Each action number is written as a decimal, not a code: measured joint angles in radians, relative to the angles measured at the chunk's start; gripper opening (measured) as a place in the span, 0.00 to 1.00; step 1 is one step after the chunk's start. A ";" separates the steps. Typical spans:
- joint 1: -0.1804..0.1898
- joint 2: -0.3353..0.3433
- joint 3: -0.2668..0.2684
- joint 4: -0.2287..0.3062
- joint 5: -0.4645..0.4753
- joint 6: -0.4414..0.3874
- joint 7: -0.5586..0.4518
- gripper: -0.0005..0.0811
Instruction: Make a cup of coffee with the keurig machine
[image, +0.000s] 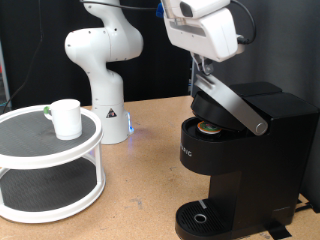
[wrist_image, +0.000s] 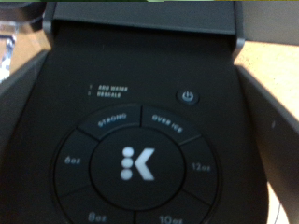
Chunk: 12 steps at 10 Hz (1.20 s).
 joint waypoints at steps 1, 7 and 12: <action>-0.003 0.005 -0.006 -0.009 -0.017 0.000 -0.004 0.01; -0.031 0.084 -0.037 -0.109 -0.064 0.111 -0.085 0.01; -0.039 0.145 -0.053 -0.151 -0.058 0.189 -0.139 0.01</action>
